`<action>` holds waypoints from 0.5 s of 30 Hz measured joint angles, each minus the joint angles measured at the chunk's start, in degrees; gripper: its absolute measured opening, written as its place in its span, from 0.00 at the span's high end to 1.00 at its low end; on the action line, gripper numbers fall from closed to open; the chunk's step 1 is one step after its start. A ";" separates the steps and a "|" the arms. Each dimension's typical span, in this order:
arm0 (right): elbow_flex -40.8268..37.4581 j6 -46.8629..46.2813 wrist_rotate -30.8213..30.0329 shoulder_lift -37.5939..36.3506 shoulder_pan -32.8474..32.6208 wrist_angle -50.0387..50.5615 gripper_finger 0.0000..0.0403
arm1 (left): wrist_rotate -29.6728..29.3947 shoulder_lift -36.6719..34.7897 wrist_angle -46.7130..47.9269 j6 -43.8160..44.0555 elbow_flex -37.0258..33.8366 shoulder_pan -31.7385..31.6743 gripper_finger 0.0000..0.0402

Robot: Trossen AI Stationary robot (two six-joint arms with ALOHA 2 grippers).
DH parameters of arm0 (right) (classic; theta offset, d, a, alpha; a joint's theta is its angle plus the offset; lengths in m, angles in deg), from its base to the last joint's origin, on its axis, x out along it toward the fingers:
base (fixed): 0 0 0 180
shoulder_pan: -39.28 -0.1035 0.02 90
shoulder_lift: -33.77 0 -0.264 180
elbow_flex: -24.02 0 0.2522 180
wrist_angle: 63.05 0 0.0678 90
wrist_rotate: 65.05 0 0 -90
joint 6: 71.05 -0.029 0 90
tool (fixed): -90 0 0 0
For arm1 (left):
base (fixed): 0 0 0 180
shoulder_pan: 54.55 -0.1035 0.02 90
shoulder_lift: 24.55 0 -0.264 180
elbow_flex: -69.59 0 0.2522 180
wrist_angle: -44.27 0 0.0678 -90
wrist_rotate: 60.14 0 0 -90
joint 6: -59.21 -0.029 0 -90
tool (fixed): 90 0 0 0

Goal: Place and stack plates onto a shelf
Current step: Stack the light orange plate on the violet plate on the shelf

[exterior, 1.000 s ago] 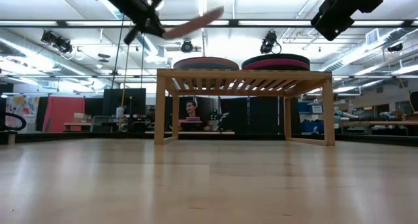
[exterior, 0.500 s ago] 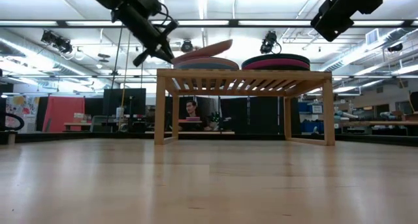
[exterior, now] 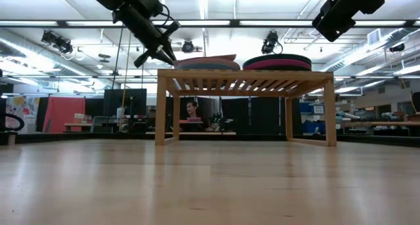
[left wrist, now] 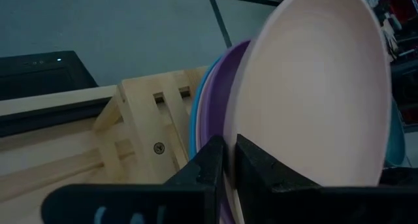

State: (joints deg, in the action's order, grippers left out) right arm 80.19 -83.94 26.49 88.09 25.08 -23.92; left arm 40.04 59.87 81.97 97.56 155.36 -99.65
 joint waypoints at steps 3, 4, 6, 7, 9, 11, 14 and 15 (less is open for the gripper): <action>0.00 0.00 0.00 0.00 0.00 0.00 0.58 | 0.00 0.00 -0.04 -0.02 0.00 0.00 0.90; 0.00 0.00 0.00 0.00 0.00 0.00 0.58 | 0.00 0.00 -0.08 -0.02 0.00 0.00 0.90; 0.00 0.00 0.02 0.00 0.00 0.00 0.58 | 0.00 0.00 -0.11 -0.04 0.00 0.00 0.90; 0.00 0.00 0.01 0.00 0.00 0.00 0.58 | 0.00 0.00 -0.12 -0.05 0.00 0.00 0.90; 0.00 0.00 0.02 0.00 0.00 0.00 0.58 | 0.00 0.00 -0.13 -0.07 0.00 0.00 0.90; 0.00 0.00 0.02 0.00 0.02 0.00 0.58 | 0.00 0.00 -0.14 -0.07 0.00 0.00 0.90; 0.00 -0.02 0.02 0.00 0.00 0.00 0.58 | 0.02 0.00 -0.18 -0.10 0.00 0.00 0.87; 0.00 -0.02 0.02 0.00 0.02 0.00 0.58 | 0.03 0.00 -0.17 -0.12 0.00 0.00 0.85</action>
State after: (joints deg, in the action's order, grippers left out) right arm 80.19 -83.96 26.51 88.09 25.10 -23.92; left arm 40.07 59.87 81.80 97.44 155.36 -99.65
